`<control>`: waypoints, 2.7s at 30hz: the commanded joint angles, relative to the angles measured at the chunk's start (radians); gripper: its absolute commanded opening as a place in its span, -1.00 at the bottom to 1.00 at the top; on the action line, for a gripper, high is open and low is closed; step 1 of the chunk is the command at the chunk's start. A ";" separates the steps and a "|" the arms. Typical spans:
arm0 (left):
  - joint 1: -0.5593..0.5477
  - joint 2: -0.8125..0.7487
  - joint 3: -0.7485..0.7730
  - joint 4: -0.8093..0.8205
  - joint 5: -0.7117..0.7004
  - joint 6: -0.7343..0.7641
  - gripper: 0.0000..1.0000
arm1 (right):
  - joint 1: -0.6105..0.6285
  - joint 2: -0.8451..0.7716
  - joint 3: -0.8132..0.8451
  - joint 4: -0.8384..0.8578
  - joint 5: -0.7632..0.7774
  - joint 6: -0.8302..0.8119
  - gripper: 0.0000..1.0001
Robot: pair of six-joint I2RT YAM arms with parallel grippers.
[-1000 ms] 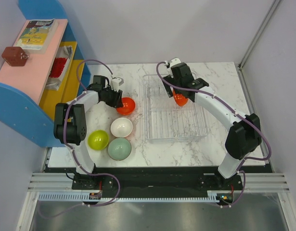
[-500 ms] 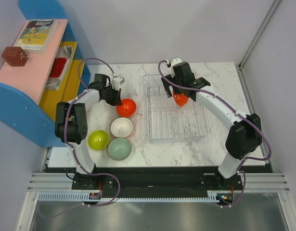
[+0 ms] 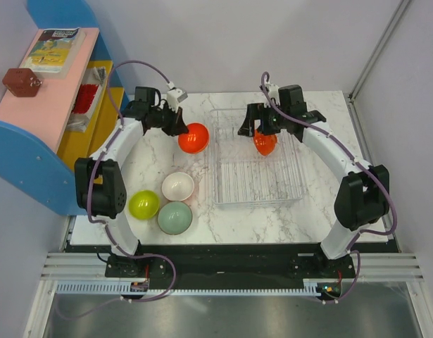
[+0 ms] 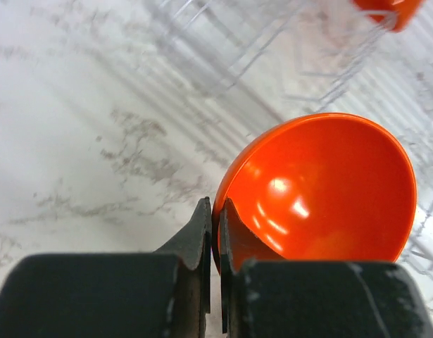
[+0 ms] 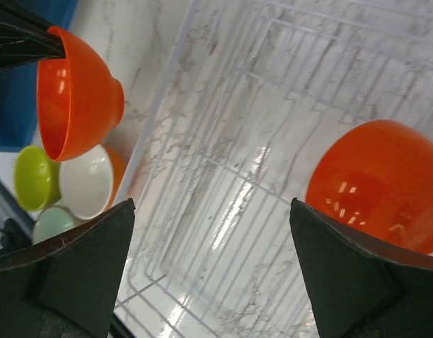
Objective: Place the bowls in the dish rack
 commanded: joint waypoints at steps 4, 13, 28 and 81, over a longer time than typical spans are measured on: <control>-0.186 -0.171 0.030 -0.007 0.018 0.027 -0.96 | -0.007 -0.093 -0.169 0.284 -0.399 0.244 0.96; -0.259 -0.217 0.005 0.033 -0.103 0.041 -0.96 | -0.025 -0.172 -0.334 0.640 -0.590 0.486 0.96; -0.278 -0.237 0.025 0.059 -0.082 0.030 -0.96 | -0.034 -0.095 -0.382 0.774 -0.622 0.595 0.94; -0.367 -0.277 -0.032 0.120 -0.063 0.023 -0.96 | 0.006 -0.017 -0.347 0.803 -0.716 0.601 0.64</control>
